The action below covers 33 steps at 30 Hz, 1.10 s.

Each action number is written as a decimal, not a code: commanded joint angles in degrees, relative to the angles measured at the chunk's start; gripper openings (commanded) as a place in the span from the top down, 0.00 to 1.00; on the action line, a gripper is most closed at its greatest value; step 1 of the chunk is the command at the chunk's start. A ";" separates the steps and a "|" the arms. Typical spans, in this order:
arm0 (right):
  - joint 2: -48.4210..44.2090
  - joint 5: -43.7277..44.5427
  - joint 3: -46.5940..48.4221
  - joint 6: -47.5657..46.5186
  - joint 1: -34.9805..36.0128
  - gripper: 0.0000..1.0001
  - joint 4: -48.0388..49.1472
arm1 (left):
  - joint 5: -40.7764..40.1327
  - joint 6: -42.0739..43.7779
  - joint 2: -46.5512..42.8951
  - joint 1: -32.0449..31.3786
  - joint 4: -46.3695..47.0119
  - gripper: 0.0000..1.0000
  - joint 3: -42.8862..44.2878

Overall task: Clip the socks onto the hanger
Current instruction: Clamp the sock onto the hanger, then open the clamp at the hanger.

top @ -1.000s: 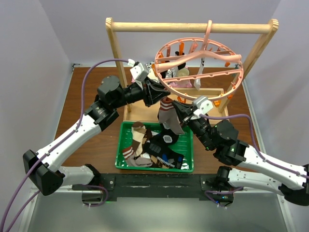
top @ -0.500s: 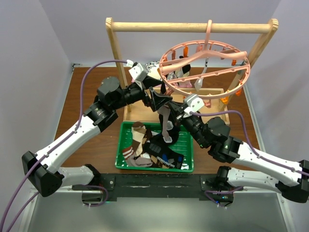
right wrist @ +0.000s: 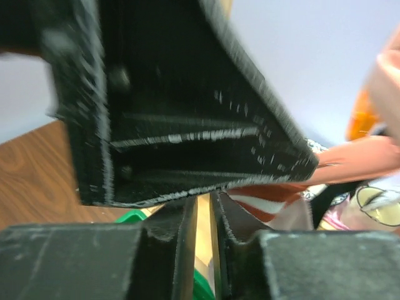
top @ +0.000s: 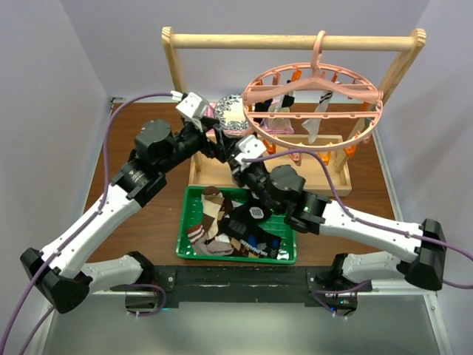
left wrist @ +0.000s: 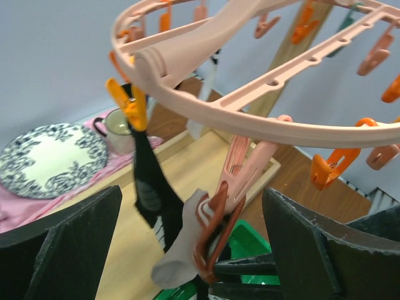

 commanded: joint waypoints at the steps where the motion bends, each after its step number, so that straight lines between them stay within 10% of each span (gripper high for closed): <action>1: 6.28 1.67 6.50 -0.06 -0.26 0.78 4.43 | -8.83 1.54 -4.62 1.85 -6.69 0.00 4.37; 14: 4.14 4.14 16.11 5.29 -0.18 0.09 -9.17 | -0.41 -5.40 -6.83 5.02 -5.83 0.00 1.74; 25: -20.57 4.48 9.51 14.53 -0.17 0.05 -29.84 | 11.81 -11.20 -3.67 5.02 -1.62 0.03 2.27; 33: -29.46 38.97 6.69 13.74 -0.17 0.12 -32.84 | 31.15 -22.10 -1.56 4.32 13.32 0.15 -1.25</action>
